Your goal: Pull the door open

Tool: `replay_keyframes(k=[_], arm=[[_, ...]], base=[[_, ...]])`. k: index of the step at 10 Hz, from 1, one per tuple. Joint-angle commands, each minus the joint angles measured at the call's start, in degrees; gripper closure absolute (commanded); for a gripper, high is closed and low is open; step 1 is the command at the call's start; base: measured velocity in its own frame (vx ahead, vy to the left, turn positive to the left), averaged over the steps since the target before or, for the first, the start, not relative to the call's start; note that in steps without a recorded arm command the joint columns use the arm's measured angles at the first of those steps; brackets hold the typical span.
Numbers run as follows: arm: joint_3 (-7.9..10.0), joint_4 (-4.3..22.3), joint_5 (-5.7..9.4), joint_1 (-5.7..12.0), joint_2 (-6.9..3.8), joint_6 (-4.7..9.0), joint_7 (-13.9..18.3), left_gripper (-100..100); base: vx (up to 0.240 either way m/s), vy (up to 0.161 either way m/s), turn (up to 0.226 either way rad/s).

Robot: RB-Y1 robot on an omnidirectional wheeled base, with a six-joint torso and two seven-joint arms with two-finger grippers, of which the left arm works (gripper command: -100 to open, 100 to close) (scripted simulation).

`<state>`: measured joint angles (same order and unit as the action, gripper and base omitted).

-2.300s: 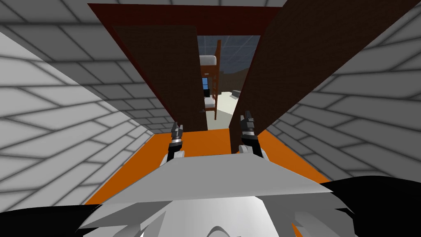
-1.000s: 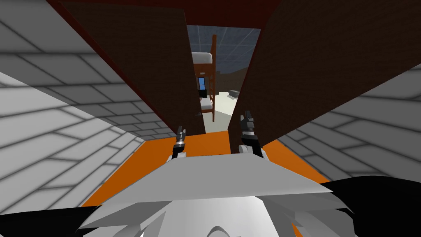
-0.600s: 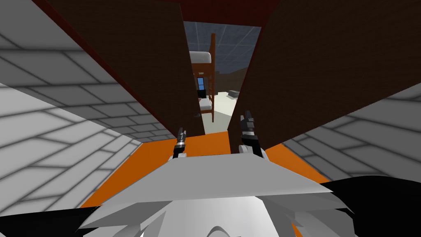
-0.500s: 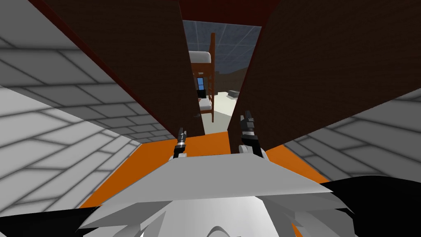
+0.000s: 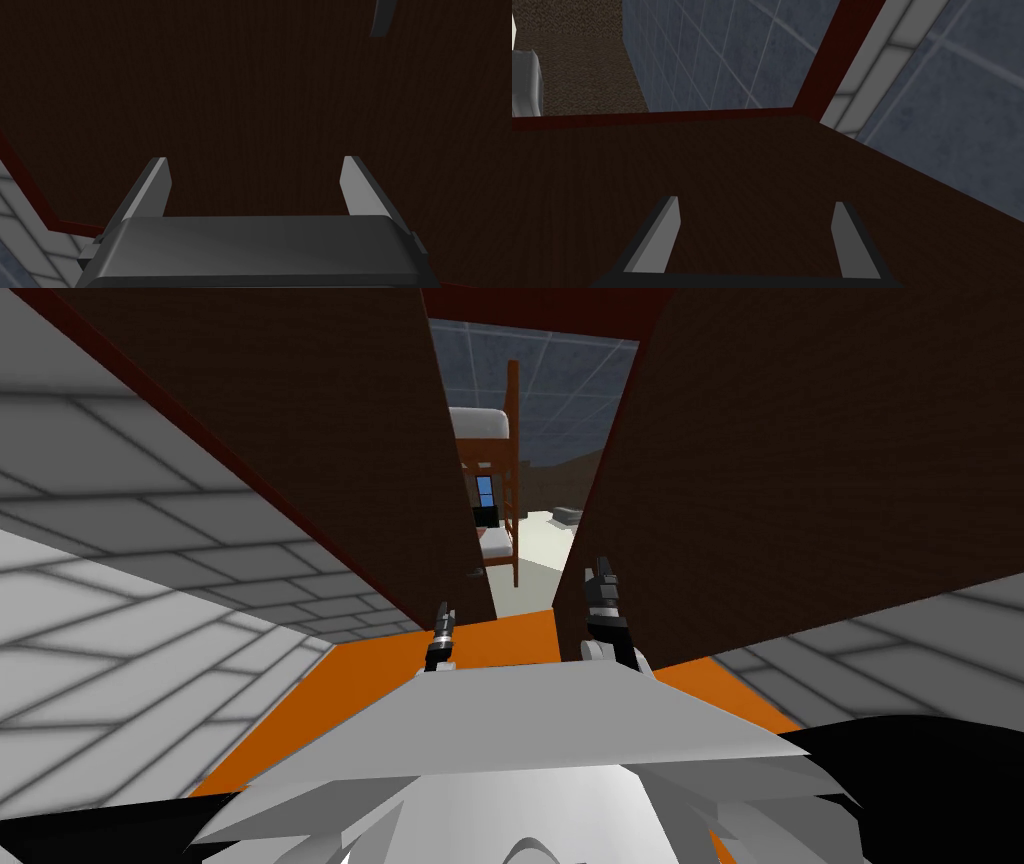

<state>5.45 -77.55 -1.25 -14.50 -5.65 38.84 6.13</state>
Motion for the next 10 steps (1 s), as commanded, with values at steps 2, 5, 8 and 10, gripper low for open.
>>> replay_keyframes(k=[2,5,8,10], arm=[[0.15,3.79,0.15,1.00,-0.02,0.56,0.01,-100],[0.30,7.94,0.30,2.12,0.08,1.25,-0.03,-100],[0.41,10.90,0.40,2.92,0.18,1.75,-0.07,-100],[0.50,13.51,0.49,3.63,0.31,2.19,-0.10,-100]], base=[[0.139,-0.001,-0.041],[0.148,-0.007,-0.036],[0.105,-0.003,-0.021],[0.111,0.005,-0.020]])
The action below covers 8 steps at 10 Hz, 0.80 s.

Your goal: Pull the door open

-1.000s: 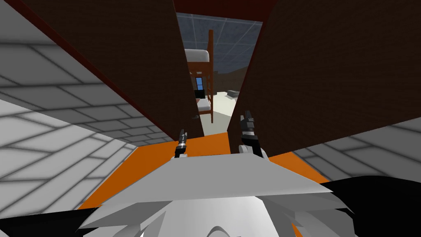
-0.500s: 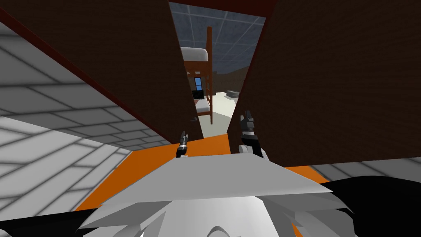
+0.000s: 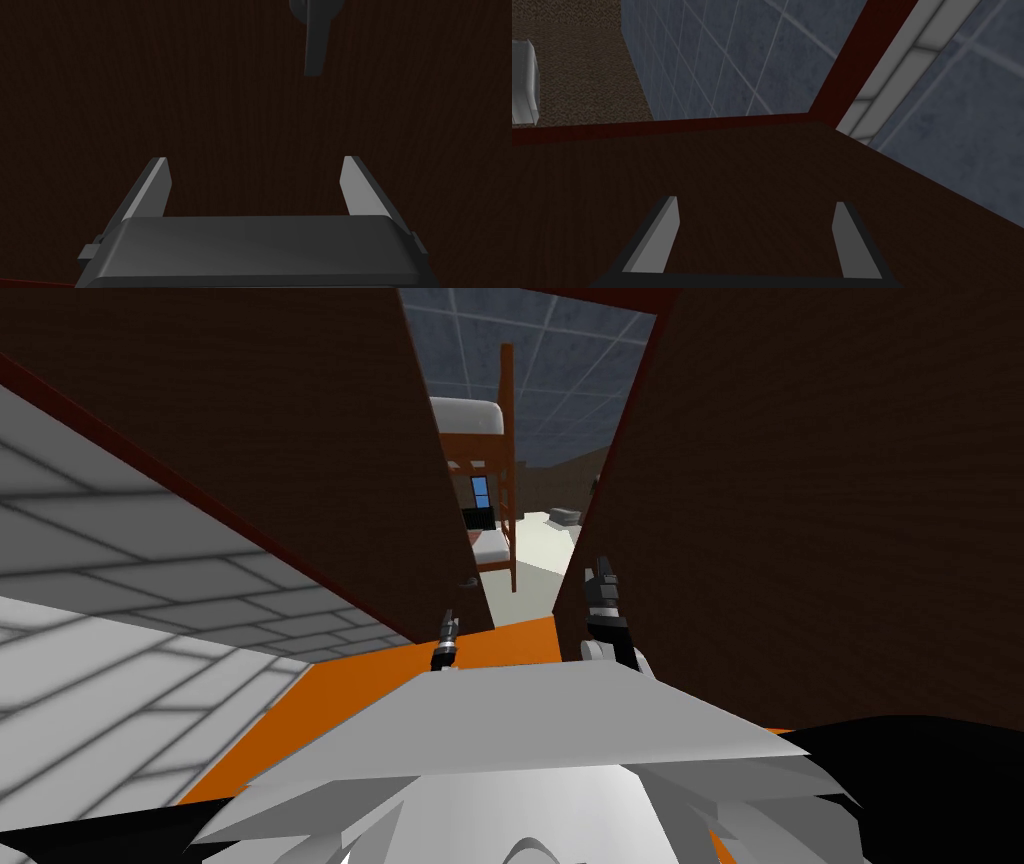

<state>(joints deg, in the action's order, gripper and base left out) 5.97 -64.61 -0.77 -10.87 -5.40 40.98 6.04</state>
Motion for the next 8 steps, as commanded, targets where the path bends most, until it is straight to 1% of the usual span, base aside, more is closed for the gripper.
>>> replay_keyframes(k=[1,3,4,5,8], arm=[[0.05,2.30,0.07,0.46,0.15,0.33,-0.03,-100],[0.15,5.06,0.17,1.21,0.34,0.80,-0.06,-100],[0.17,5.76,0.19,1.40,0.39,0.91,-0.07,-100],[0.19,6.30,0.21,1.55,0.43,1.01,-0.07,-100],[0.30,9.12,0.31,2.31,0.70,1.48,-0.11,-100]], base=[[0.174,-0.003,-0.034],[0.213,0.002,-0.008],[0.180,0.032,-0.006],[0.114,0.009,-0.005],[0.132,0.000,0.003]])
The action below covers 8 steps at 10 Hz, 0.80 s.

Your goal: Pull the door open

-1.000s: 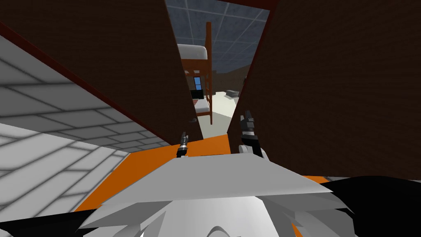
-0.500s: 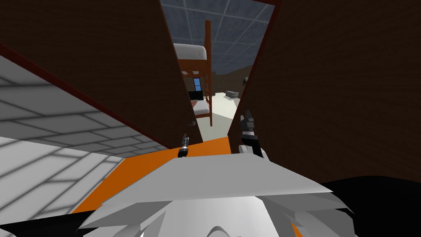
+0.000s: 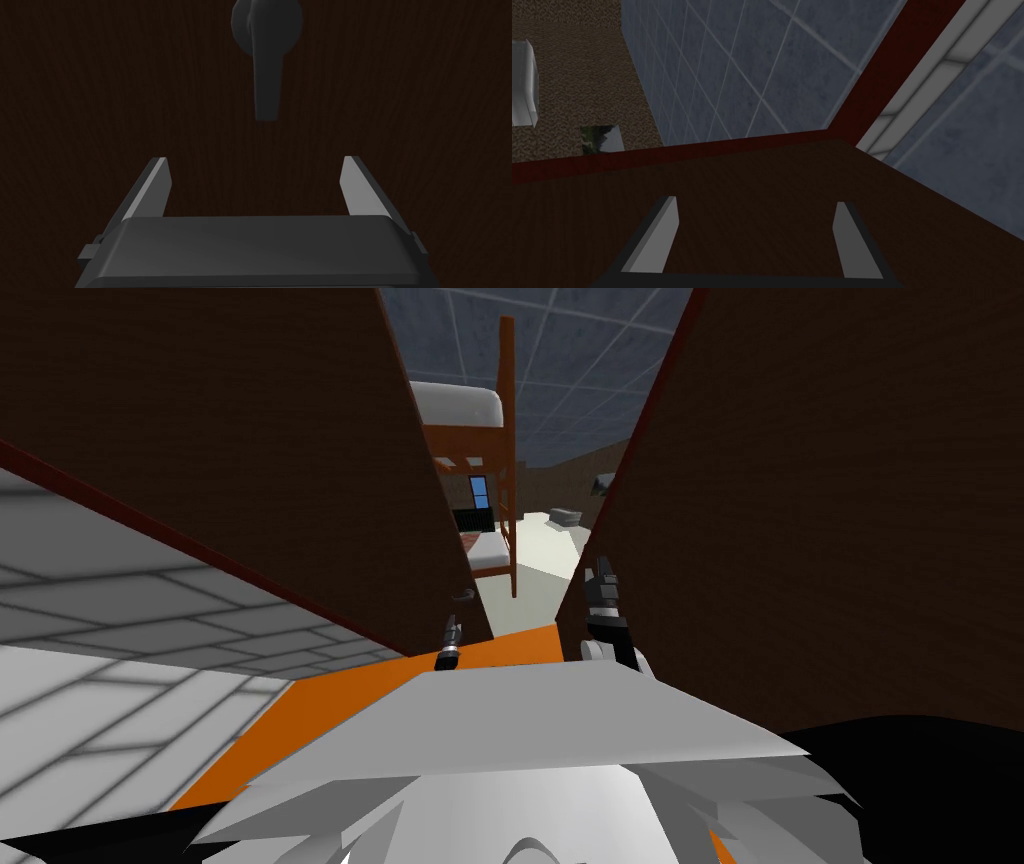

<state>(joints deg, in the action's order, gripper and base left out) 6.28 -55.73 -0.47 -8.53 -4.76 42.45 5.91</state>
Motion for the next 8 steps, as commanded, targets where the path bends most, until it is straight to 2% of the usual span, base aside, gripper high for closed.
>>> replay_keyframes(k=[1,2,3,5,8], arm=[[0.00,0.00,0.00,0.00,0.00,0.00,0.00,-100],[0.93,1.76,0.71,0.19,-1.50,1.15,1.02,-100],[1.08,2.01,0.83,0.21,-1.73,1.32,1.19,-100],[1.88,3.36,1.44,0.30,-2.99,2.20,2.07,-100],[2.78,4.89,2.13,0.42,-4.39,3.20,3.07,-100]], base=[[0.073,-0.001,0.001],[0.090,0.003,-0.184],[0.114,0.013,-0.163],[0.153,0.019,-0.079],[0.201,-0.021,-0.058]])
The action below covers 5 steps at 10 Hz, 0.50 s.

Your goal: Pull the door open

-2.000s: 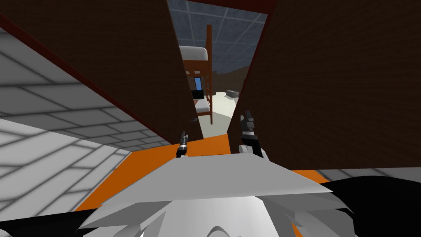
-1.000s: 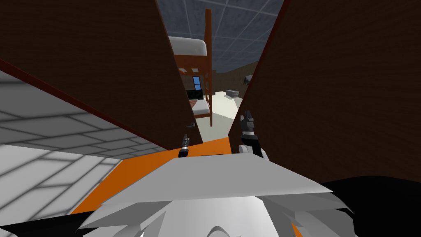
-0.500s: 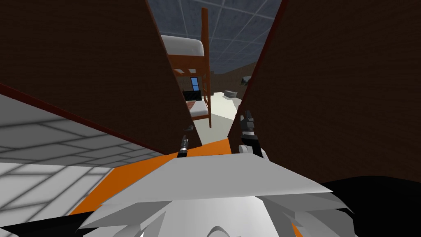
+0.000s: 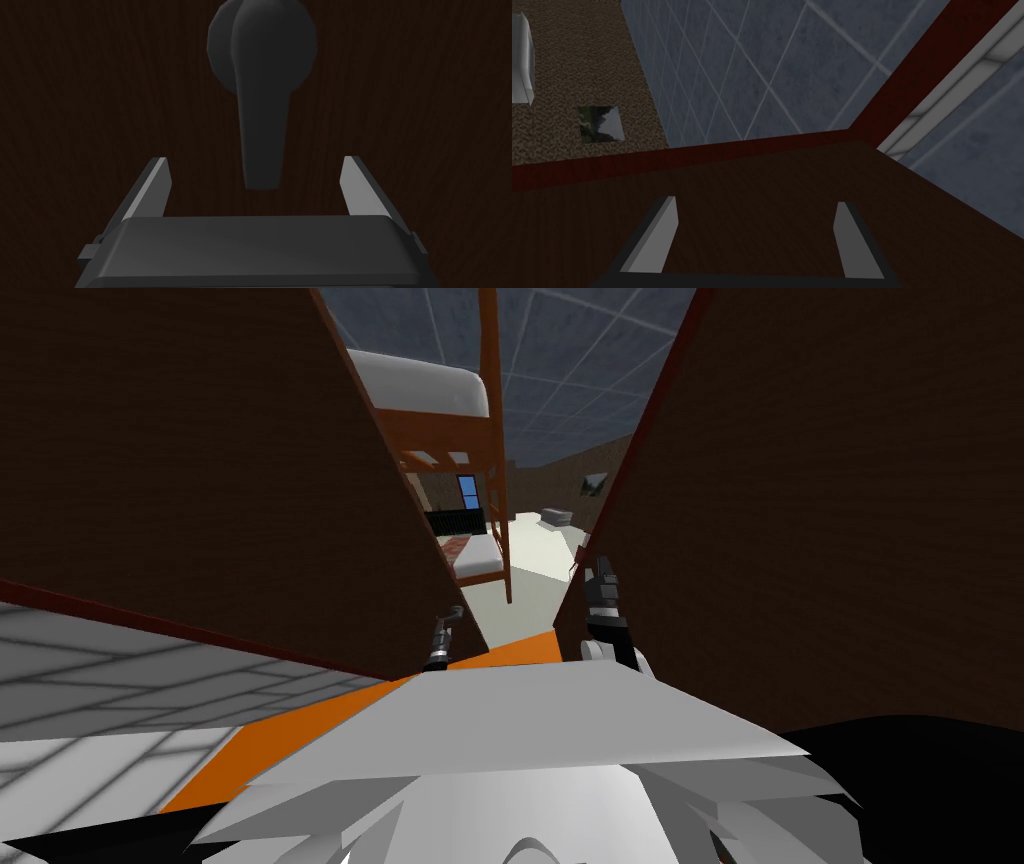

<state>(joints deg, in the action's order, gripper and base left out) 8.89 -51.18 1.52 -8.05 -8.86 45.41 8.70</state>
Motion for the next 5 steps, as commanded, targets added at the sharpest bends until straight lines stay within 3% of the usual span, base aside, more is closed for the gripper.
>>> replay_keyframes(k=[1,3,4,5], arm=[[0.41,0.75,0.32,-0.03,-0.68,0.51,0.55,-100],[0.82,1.44,0.64,0.02,-1.32,0.97,1.01,-100],[0.68,1.36,0.53,0.03,-1.12,0.93,0.85,-100],[0.68,1.36,0.53,0.03,-1.12,0.93,0.85,100]], base=[[0.191,-0.042,-0.037],[0.201,-0.035,-0.035],[0.088,-0.010,-0.003],[-0.012,0.000,0.005]])
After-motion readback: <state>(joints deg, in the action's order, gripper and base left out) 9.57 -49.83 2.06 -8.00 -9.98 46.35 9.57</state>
